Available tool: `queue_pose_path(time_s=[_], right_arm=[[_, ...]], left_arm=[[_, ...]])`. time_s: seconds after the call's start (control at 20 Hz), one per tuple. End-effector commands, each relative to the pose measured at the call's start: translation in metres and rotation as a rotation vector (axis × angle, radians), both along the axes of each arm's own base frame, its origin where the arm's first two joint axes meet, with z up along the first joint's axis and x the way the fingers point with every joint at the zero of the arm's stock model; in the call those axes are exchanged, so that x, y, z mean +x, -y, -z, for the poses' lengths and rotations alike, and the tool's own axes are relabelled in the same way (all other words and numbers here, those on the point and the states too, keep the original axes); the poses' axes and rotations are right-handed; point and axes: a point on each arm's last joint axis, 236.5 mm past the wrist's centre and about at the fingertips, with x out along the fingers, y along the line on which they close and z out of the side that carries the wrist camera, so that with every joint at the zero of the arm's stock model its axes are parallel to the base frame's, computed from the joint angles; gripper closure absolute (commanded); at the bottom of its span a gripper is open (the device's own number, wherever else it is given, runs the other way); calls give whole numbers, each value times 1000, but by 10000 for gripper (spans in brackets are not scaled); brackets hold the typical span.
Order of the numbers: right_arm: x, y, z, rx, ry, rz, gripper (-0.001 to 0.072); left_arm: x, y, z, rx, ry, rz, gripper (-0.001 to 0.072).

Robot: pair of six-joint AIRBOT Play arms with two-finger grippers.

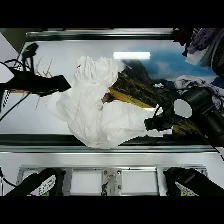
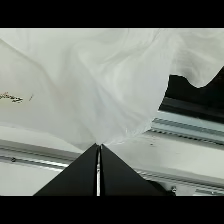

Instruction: Fold the clothes and pants, and hang the long-sleeved shirts on hangers.

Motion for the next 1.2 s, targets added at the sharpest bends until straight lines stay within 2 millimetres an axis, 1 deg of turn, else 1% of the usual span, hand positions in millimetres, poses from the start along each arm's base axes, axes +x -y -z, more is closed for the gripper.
queue_pose_path(time_s=[0.0, 0.05, 0.15, 0.25, 0.35, 0.55, 0.7, 0.85, 0.95, 1.15], right_arm=[[0, 0, 0, 0, -1, -1, 693], [0, 0, 0, 0, -1, -1, 694], [0, 0, 0, 0, -1, -1, 693], [0, 0, 0, 0, -1, -1, 693], [0, 0, 0, 0, -1, -1, 693], [0, 0, 0, 0, -1, -1, 694], [0, 0, 0, 0, -1, -1, 693], [0, 0, 0, 0, -1, -1, 693], [0, 0, 0, 0, -1, -1, 693], [0, 0, 0, 0, -1, -1, 693]], left_arm=[[21, -82, 9, 131, 35, -157, 8], [23, -102, 20, 190, 13, -182, 8], [25, -135, 47, 302, -56, -205, 8], [29, -159, 76, 400, -123, -203, 8], [39, -177, 100, 483, -153, -199, 8], [61, -217, 132, 649, -156, -198, 8], [71, -230, 164, 671, -179, -182, 8], [67, -244, 198, 661, -238, -188, 8], [71, -252, 207, 657, -230, -198, 8], [89, -258, 211, 658, -156, -198, 8]])
